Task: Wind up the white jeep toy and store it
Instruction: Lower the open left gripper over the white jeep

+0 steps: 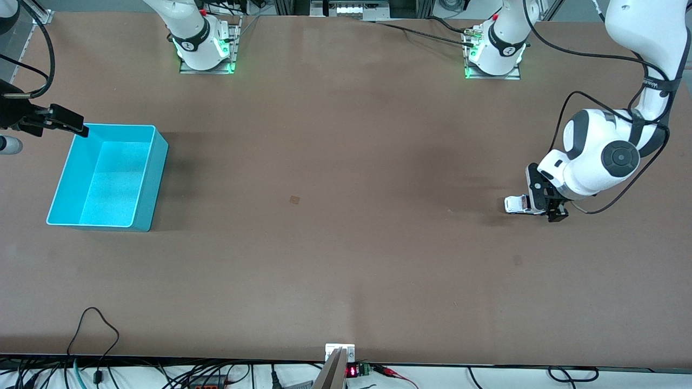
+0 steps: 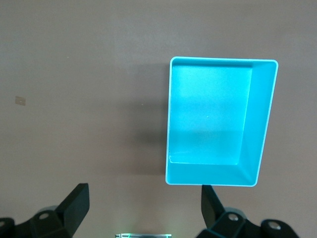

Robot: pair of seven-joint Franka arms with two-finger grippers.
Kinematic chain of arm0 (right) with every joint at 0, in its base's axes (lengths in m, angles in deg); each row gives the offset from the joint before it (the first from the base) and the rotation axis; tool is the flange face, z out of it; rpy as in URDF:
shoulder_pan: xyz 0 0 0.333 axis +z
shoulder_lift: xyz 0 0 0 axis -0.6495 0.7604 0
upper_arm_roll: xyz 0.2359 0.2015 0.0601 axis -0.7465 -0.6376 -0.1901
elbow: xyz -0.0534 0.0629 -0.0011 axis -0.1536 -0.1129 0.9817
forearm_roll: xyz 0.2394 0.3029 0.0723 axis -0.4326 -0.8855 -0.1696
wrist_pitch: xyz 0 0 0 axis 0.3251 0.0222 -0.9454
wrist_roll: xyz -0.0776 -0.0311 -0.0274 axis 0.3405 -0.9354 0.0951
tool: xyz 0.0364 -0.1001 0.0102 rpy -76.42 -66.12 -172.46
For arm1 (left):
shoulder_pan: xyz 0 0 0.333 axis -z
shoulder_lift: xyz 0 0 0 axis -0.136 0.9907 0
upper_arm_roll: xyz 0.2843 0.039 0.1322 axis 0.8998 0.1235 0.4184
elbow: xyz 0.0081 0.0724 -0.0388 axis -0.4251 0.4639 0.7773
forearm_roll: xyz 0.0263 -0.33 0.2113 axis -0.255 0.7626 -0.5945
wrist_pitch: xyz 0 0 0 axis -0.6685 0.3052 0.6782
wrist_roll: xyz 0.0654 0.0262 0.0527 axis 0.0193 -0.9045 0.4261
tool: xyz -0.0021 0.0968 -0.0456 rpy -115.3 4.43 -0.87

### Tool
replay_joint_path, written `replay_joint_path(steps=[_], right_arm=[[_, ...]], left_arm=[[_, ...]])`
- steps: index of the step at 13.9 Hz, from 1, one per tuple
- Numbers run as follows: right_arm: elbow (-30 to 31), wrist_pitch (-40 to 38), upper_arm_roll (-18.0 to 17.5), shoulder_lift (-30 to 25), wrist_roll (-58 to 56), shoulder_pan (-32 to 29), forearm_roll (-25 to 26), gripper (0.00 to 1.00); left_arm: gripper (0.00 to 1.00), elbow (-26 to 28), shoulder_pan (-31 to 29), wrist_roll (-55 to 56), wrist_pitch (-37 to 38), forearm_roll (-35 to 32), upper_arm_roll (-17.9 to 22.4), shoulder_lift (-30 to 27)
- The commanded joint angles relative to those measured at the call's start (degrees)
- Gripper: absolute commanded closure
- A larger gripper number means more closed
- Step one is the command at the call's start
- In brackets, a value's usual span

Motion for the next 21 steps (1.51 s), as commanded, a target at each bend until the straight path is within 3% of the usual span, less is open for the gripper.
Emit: replay_joint_path(steps=[1, 8, 21], right_arm=[[-1.1, -1.0, -0.3, 0.4, -1.2, -0.7, -0.2, 0.0], [-1.1, -1.3, -0.3, 0.4, -1.1, -0.8, -0.3, 0.0], [-1.1, -1.3, -0.3, 0.4, -1.1, -0.8, -0.4, 0.0]], left_arm=[[0.0, -0.4, -1.1, -3.4, -1.1, -1.5, -1.1, 1.2], [0.0, -0.8, -4.7, -5.3, -2.8, -1.4, -2.3, 3.6], [0.0, -0.7, -5.4, -5.4, -2.9, -1.4, -3.2, 4.9]])
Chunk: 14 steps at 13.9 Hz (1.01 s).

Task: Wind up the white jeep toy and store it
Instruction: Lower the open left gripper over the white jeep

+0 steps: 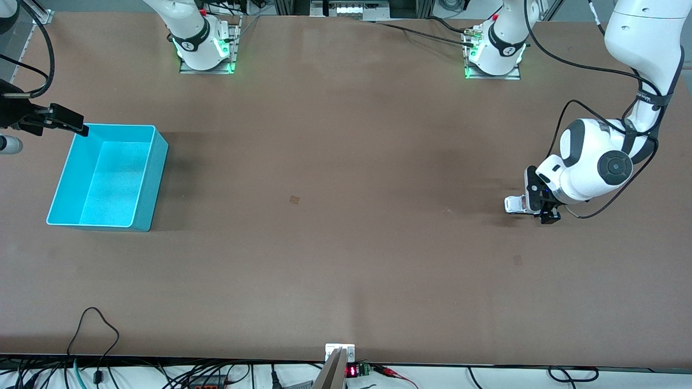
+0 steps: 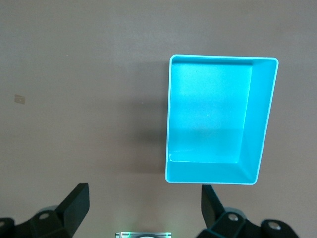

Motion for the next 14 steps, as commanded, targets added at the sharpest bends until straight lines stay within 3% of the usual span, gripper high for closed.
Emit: replay_joint_path(steps=[1, 7, 10, 13, 14], right_arm=[[-1.1, -0.9, -0.3, 0.4, -1.1, -0.7, -0.4, 0.0], [-1.0, -0.9, -0.3, 0.5, -1.1, -0.7, -0.4, 0.0], [-1.0, -0.9, -0.3, 0.4, -1.2, -0.7, -0.4, 0.0], [-1.0, -1.0, -0.3, 0.4, -1.2, -0.7, -0.4, 0.0], [-1.0, -1.0, -0.3, 0.4, -1.2, -0.7, -0.4, 0.0]], left_arm=[[0.0, -0.5, -1.3, -0.6, -0.1, -1.4, -0.8, 0.7], [0.0, -0.2, -1.3, -0.8, 0.0, -1.5, -0.8, 1.2], [0.1, -0.2, -1.3, -4.8, -0.7, -1.4, -0.8, 1.5], [0.13, -0.3, -1.7, -5.0, -1.3, -1.4, -0.8, 2.2], [0.21, -0.2, -1.7, -5.0, -1.3, -1.4, -0.8, 2.2]])
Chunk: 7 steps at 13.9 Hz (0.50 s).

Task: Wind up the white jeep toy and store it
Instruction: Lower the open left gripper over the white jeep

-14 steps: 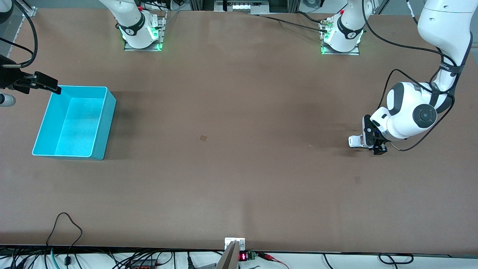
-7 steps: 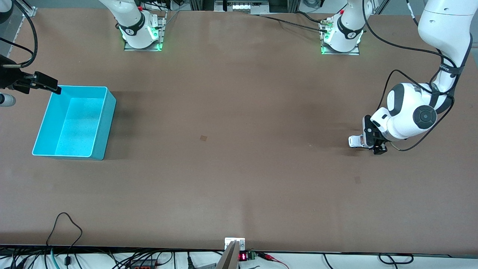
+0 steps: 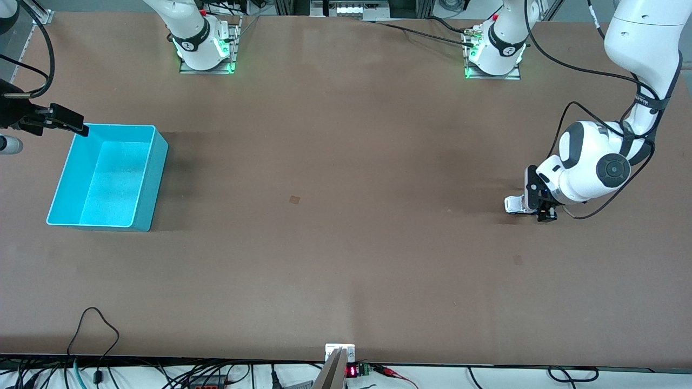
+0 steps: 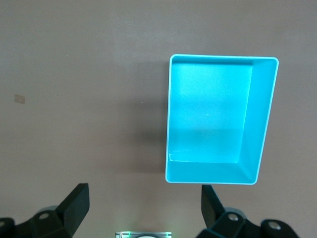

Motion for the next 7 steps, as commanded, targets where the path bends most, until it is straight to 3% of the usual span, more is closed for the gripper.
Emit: replay_joint_path(steps=[1, 7], right_arm=[[-1.0, -0.9, -0.3, 0.4, -1.2, -0.7, -0.4, 0.0], [-1.0, -1.0, -0.3, 0.4, -1.2, -0.7, -0.4, 0.0]], left_arm=[[0.3, -0.3, -1.2, -1.2, -0.7, -1.4, -0.8, 0.6], [0.67, -0.2, -1.1, -1.4, -0.3, -1.4, -0.8, -0.6]])
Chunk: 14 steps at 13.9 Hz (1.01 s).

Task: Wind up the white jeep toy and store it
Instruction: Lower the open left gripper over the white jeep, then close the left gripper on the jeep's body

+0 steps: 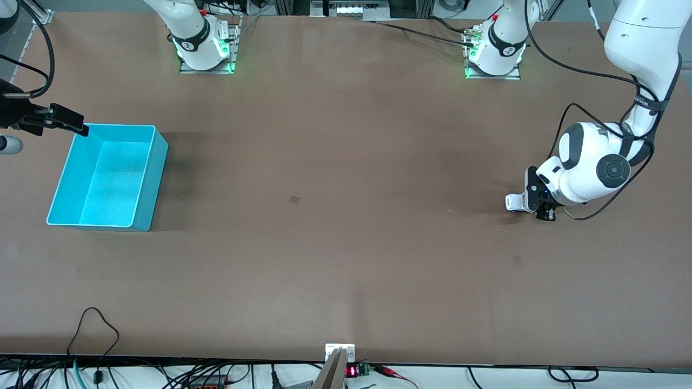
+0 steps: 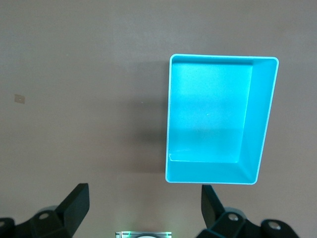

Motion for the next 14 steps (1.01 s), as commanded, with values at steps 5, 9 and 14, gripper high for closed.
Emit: replay_joint_path(steps=[5, 9, 14], right_arm=[[-0.9, -1.1, -0.3, 0.4, -1.5, -0.7, -0.4, 0.0], [-0.9, -1.2, -0.3, 0.4, -1.5, -0.7, -0.4, 0.0], [-0.8, -1.2, -0.3, 0.4, -1.5, -0.7, -0.4, 0.0]], left_arm=[[0.74, 3.6, -1.2, 1.2, 1.2, -0.9, -0.8, -4.9], [0.75, 5.2, -1.0, 3.5, 1.3, -0.9, -1.7, -6.0], [0.77, 5.7, -1.1, 6.6, 0.6, -0.9, -1.9, -5.1]])
